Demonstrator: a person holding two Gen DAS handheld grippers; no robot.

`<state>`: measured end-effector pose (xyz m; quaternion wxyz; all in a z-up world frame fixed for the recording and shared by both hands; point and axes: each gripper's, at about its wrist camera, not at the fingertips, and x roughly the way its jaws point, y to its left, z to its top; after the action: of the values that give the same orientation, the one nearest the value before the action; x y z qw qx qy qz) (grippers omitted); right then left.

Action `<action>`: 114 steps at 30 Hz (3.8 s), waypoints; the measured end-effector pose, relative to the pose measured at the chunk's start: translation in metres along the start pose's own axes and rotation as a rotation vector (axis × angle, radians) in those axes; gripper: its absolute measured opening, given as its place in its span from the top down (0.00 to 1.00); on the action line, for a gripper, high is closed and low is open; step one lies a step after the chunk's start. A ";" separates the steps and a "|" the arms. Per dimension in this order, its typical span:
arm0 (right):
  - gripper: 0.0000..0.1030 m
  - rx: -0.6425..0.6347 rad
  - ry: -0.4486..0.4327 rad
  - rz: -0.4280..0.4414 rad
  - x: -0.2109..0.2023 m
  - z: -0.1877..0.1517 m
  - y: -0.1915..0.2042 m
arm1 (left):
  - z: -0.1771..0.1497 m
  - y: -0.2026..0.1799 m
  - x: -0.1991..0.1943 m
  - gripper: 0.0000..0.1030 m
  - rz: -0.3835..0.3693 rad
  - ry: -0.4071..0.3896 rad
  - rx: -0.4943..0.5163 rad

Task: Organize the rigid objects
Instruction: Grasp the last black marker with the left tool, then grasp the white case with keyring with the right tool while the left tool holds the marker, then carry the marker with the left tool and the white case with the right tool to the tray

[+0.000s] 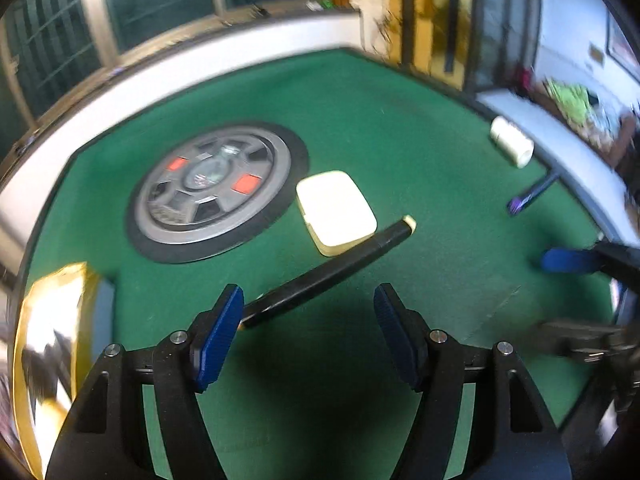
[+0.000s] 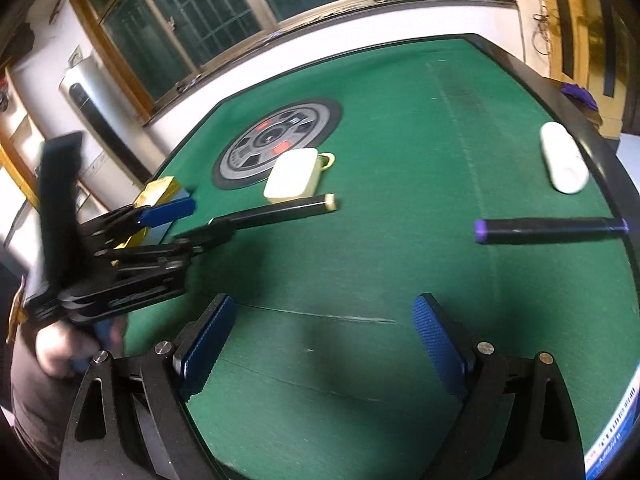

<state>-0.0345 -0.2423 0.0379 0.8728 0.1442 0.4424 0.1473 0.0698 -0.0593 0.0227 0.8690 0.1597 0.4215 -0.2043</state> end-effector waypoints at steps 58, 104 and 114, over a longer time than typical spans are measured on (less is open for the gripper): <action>0.58 -0.154 0.107 -0.138 0.104 0.057 0.059 | -0.080 0.056 -0.032 0.83 -0.032 0.067 -0.323; 0.58 -0.257 -0.004 -0.018 0.059 0.048 0.115 | -0.084 0.086 -0.085 0.88 -0.041 -0.079 -0.450; 0.58 -0.346 -0.025 0.111 0.053 0.055 0.175 | -0.105 0.136 -0.115 0.88 0.008 -0.085 -0.545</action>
<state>0.0179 -0.0681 0.0974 0.8806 0.0181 0.3909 0.2673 0.0021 0.1310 0.0661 0.8976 -0.0871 0.4233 -0.0865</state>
